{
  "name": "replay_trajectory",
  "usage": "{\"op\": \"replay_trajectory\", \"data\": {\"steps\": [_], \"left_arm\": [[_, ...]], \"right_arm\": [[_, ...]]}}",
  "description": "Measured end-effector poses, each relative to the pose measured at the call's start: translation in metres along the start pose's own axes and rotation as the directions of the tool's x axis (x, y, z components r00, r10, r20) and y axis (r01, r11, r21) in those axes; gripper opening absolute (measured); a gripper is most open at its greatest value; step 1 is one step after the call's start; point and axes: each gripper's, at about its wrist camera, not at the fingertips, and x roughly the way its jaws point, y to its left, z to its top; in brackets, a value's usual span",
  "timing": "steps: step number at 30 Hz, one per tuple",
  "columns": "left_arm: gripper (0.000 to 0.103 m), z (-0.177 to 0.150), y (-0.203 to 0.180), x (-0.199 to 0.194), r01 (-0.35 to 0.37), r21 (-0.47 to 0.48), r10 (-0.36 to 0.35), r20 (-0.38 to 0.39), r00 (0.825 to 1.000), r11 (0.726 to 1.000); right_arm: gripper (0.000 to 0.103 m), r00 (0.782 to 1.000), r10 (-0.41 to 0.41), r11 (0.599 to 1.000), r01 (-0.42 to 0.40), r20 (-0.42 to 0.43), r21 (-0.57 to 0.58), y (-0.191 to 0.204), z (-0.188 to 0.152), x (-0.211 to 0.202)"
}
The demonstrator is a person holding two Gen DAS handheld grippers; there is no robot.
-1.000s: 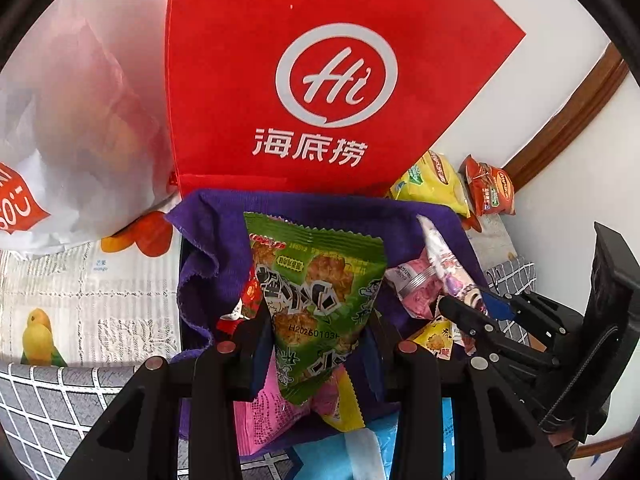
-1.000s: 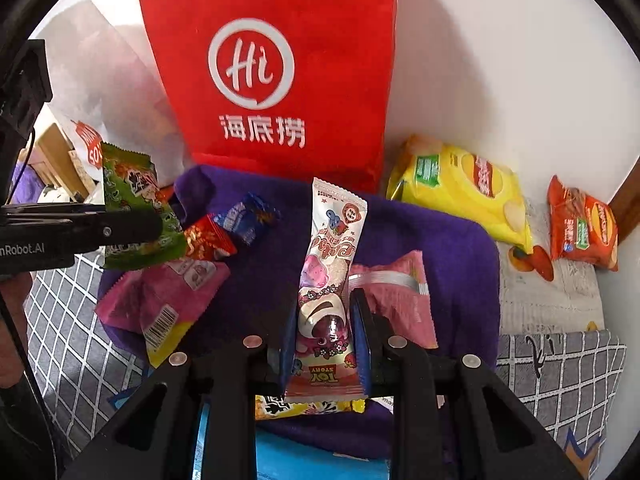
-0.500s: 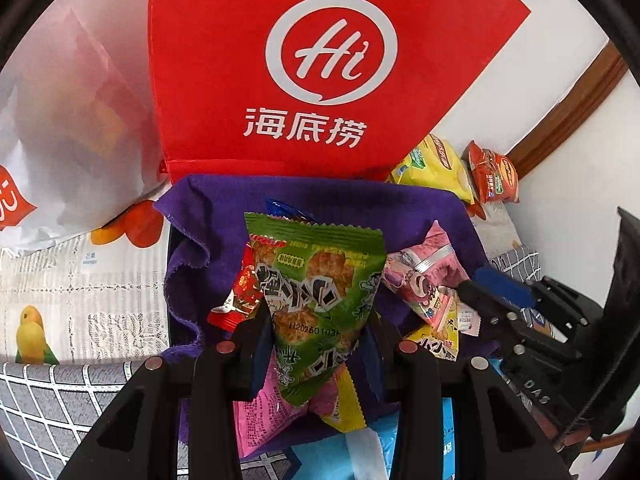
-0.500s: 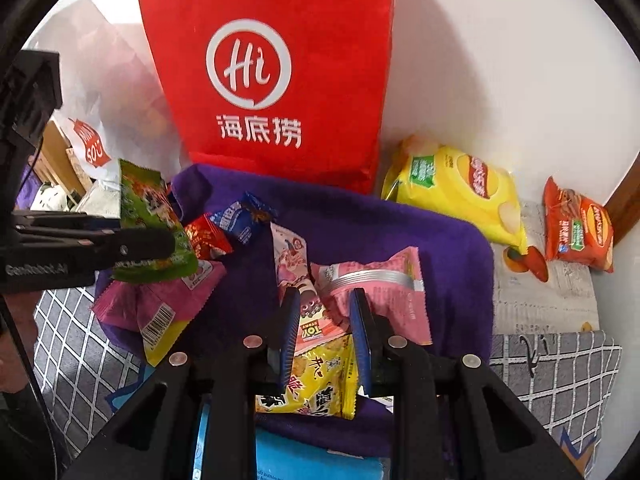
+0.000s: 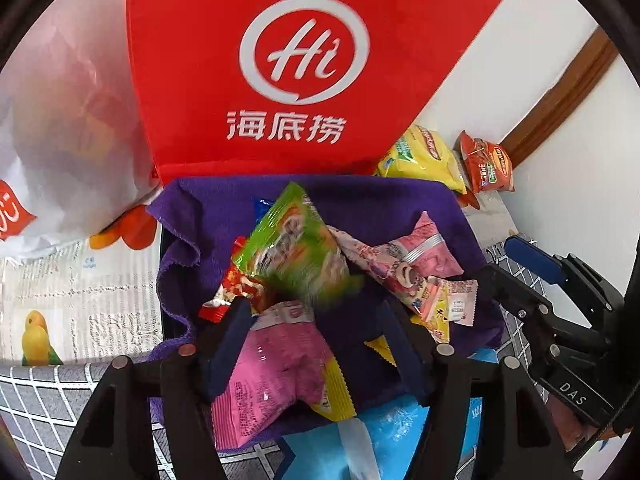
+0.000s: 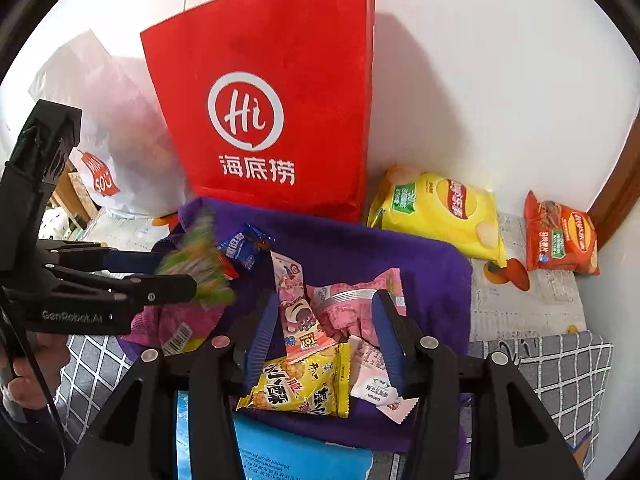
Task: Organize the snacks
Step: 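Lower the green bag onto the towel and open the left tool while the right tool releases the white packet, then withdraw both tools from the towel back toward the remaining packets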
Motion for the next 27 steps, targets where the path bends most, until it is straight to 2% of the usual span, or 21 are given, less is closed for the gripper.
{"op": "replay_trajectory", "data": {"steps": [2,12,15,19,27], "left_arm": [[0.066,-0.001,-0.004,-0.006,0.002,0.013,-0.002,0.004,1.000,1.000],[0.066,-0.008,-0.022,-0.056,-0.006,0.046,0.001,0.104,0.995,0.999],[0.066,-0.013,-0.033,-0.078,0.022,0.063,-0.031,0.138,0.990,0.998],[0.066,-0.026,-0.047,-0.108,0.001,0.103,-0.022,0.207,0.978,0.995],[0.066,-0.060,-0.059,-0.142,-0.014,0.125,-0.019,0.253,0.967,0.992]], "right_arm": [[0.058,1.000,-0.010,1.000,0.010,0.007,0.006,0.000,-0.001,-0.005],[0.059,0.998,-0.059,0.996,0.056,0.038,0.064,-0.003,-0.022,-0.051],[0.059,0.995,-0.087,0.994,0.083,0.058,0.074,-0.001,-0.031,-0.070],[0.059,0.991,-0.116,0.990,0.110,0.074,0.085,0.002,-0.044,-0.091],[0.059,0.993,-0.075,0.988,0.061,0.095,0.144,0.000,-0.074,-0.121]]}}
